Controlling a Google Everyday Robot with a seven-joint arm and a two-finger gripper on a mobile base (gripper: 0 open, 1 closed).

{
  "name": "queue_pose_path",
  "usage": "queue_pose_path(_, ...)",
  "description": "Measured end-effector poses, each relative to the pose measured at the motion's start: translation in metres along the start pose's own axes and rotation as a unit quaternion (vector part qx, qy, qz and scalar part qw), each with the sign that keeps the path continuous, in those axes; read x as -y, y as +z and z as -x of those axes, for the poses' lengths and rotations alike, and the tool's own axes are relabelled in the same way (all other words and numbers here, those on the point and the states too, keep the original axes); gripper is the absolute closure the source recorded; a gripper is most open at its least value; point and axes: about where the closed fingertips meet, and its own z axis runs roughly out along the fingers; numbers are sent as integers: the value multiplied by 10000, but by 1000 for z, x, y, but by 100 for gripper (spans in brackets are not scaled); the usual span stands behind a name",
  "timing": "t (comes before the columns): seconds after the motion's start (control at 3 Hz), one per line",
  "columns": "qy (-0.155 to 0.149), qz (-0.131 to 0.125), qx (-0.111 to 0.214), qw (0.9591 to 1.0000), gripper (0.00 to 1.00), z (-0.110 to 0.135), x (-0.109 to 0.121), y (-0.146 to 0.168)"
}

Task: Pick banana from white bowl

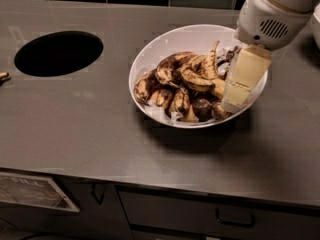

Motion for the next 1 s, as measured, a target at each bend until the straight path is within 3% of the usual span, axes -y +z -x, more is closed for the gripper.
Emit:
queue_pose_path(0.33,266,47,36,9996,19,-5,3,4)
queue_pose_path(1.0,549,-15,133,9984,35,-16,2,-6)
